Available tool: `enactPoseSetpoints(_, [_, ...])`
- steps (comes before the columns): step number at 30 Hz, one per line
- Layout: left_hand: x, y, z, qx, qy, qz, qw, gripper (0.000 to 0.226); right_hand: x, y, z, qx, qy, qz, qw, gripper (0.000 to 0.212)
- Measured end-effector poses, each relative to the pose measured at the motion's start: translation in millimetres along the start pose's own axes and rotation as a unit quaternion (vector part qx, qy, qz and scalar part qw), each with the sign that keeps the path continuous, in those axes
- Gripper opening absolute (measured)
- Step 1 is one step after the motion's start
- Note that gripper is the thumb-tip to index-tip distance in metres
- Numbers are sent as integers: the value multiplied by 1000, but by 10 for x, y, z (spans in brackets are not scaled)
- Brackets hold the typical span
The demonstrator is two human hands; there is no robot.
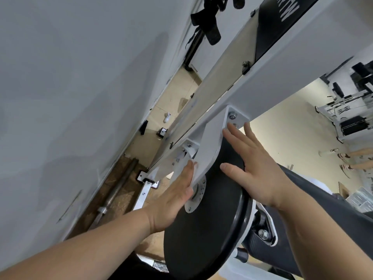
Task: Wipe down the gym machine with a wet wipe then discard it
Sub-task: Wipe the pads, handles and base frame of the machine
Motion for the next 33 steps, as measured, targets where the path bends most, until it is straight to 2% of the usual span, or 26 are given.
enactPoseSetpoints(4, [80,-86,-105,-25,38,-19,999,83,64,36,-2,25,46,-43,998,81])
enactPoseSetpoints(8, [-87,-184,-93,-47,26,-41,998,79,59,37,3,26,68,-39,997,78])
enactPoseSetpoints(11, [-43,-224,-124,-65,15,-46,997,79,27,20,-6,20,74,-27,997,74])
enactPoseSetpoints(15, [201,-215,-169,-74,72,-46,994,82,14,2,10,18,63,-24,998,75])
enactPoseSetpoints(18, [79,-212,-121,-75,40,-33,996,81,27,-14,12,4,50,6,999,78])
enactPoseSetpoints(22, [-253,-120,103,-51,-7,-32,998,83,3,-24,-1,-9,12,34,999,84])
enactPoseSetpoints(26, [-445,32,494,-15,-11,-68,998,75,-10,-23,21,-3,-20,61,998,92])
enactPoseSetpoints(30, [-603,226,1103,-3,13,-137,990,81,-24,-28,33,-1,-32,87,996,95])
enactPoseSetpoints(33, [-663,332,1356,16,7,-131,991,86,-32,-40,42,-4,-40,96,995,96])
Point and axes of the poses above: each hand's wrist, its own z-axis towards the middle knuckle, its own y-axis out of the back of the hand, x = y × z, the point moved 4 cm from there along z, towards the middle knuckle, and after that the axes turned 2 degrees about z, right-handed, at the moved point
